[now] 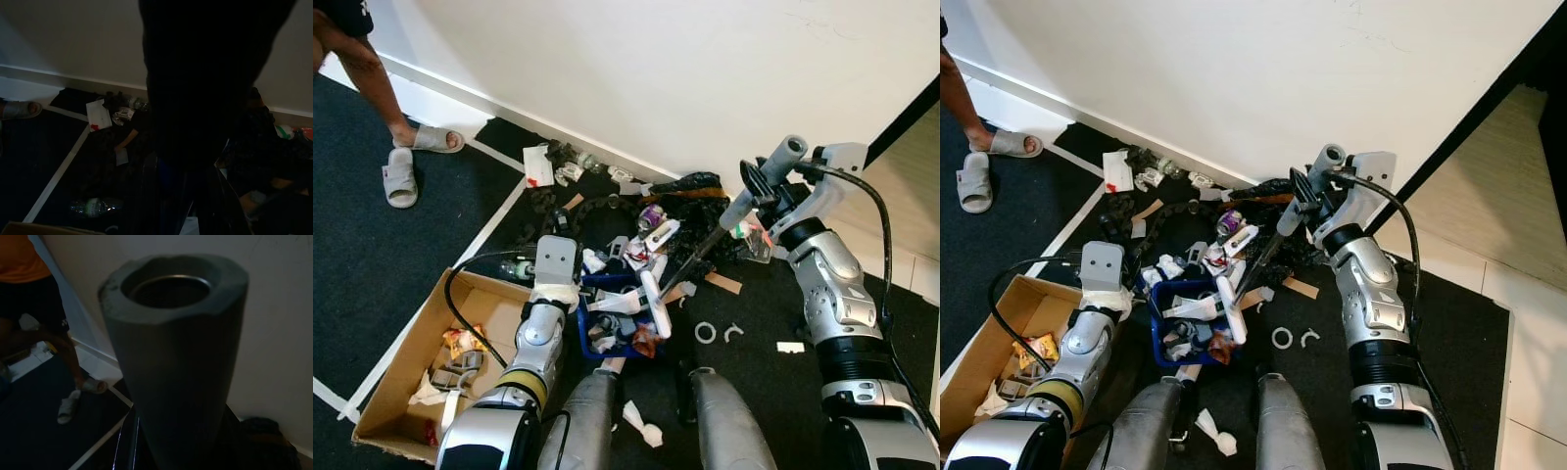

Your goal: Sweep floor

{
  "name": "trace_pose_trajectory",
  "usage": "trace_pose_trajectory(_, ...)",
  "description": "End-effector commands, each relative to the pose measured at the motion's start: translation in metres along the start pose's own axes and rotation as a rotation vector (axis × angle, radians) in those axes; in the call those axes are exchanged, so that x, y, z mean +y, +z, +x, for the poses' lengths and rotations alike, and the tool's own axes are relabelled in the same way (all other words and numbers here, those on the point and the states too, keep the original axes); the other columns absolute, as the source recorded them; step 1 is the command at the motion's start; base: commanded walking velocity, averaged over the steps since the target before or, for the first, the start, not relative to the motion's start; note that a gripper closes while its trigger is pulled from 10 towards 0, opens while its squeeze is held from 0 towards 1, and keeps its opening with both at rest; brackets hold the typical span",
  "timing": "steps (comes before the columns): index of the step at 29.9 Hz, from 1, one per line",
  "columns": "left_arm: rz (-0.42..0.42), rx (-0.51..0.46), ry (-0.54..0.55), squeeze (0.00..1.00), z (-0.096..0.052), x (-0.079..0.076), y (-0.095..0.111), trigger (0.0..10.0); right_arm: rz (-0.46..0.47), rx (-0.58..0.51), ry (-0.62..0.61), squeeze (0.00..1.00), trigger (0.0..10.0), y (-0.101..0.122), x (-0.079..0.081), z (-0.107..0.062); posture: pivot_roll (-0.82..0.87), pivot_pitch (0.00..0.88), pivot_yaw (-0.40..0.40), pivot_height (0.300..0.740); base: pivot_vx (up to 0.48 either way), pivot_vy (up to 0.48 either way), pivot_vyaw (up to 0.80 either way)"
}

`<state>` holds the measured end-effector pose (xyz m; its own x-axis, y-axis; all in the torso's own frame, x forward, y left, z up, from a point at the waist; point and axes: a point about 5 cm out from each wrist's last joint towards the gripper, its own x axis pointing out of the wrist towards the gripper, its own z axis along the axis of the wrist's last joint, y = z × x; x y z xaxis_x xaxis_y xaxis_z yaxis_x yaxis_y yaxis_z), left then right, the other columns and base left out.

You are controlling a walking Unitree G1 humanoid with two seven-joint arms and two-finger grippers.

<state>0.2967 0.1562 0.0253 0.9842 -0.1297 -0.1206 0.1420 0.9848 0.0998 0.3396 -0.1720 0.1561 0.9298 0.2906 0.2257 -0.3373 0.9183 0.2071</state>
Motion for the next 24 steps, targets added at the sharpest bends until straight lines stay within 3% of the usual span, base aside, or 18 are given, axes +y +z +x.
trace_pose_trajectory(1,-0.001,-0.007,-0.026,0.0,-0.003,-0.006,-0.002,10.0,0.059,-0.049,0.014,0.0,10.0,0.007,0.004,0.003,0.04,0.214,-0.049,0.74,0.0,0.0,0.0)
trace_pose_trajectory(10,-0.021,0.0,-0.015,0.0,-0.004,-0.006,-0.004,10.0,0.045,-0.015,0.044,0.0,10.0,0.006,0.001,-0.002,0.03,0.208,-0.063,0.74,0.0,0.0,0.0)
trace_pose_trajectory(18,-0.192,0.017,0.023,0.0,-0.01,0.005,-0.012,10.0,0.005,-0.028,0.009,0.0,10.0,0.023,-0.025,-0.012,0.02,0.196,-0.078,0.74,0.0,0.0,0.0)
trace_pose_trajectory(24,-0.249,0.023,0.007,0.0,-0.013,0.007,-0.016,10.0,0.003,-0.059,-0.002,0.0,10.0,0.032,-0.032,-0.013,0.02,0.188,-0.081,0.74,0.0,0.0,0.0)
